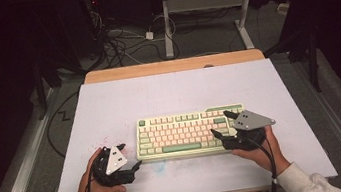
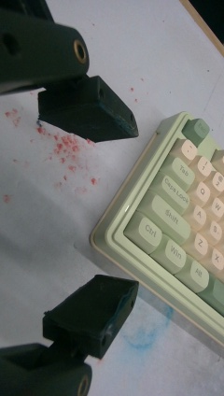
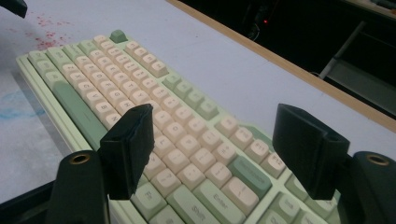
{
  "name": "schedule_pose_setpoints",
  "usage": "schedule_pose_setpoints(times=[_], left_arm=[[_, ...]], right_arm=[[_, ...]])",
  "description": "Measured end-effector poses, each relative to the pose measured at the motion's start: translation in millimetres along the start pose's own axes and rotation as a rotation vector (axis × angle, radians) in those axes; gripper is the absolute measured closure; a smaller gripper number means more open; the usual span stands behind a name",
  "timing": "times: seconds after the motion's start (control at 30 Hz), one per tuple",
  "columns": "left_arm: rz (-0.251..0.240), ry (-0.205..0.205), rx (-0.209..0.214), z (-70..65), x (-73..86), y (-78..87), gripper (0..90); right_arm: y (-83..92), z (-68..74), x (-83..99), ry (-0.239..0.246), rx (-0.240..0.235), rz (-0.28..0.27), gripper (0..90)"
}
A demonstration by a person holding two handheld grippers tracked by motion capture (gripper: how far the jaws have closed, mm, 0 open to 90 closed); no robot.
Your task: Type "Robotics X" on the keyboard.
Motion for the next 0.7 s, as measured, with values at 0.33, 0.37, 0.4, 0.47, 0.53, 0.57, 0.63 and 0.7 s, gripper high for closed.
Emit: schedule_pose_setpoints(times=[0.33,0.37,0.4,0.47,0.53,0.57,0.63,0.7], left_arm=[[-0.020,0.029,0.034,1.6,-3.3,3.4,40.6],[-0.024,0.031,0.040,1.7,-4.4,4.2,40.6],[-0.027,0.038,0.050,2.0,-5.6,4.9,49.3],[-0.030,0.047,0.067,2.9,-8.1,6.3,59.5],[-0.033,0.048,0.096,4.1,-9.9,7.6,67.8],[-0.034,0.044,0.108,4.5,-11.0,8.2,72.1],[-0.038,0.037,0.136,5.2,-14.8,8.9,79.0],[-0.044,0.049,0.159,6.4,-20.4,8.4,82.3]], right_arm=[[20.6,1.7,24.0,-0.019,0.046,0.011,22.4],[20.6,1.7,24.0,-0.019,0.046,0.011,22.4],[24.5,4.4,29.3,-0.028,0.047,0.017,22.0],[27.5,7.6,35.0,-0.034,0.042,0.030,21.3],[29.9,10.4,39.3,-0.018,0.048,0.041,20.8],[31.2,11.8,40.8,-0.019,0.050,0.043,20.8],[32.8,13.3,43.0,-0.012,0.055,0.048,20.8],[33.1,13.9,43.8,-0.002,0.062,0.051,20.8]])
Point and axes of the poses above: each handheld gripper's, and its own axes: y roughly backward along the jaws, x roughly out of its underside, z roughly to its left, the point moved 4 cm from there along -y, roughly forward along the jaws, and after that the axes turned 1 degree about -y, right-handed, at the moved point
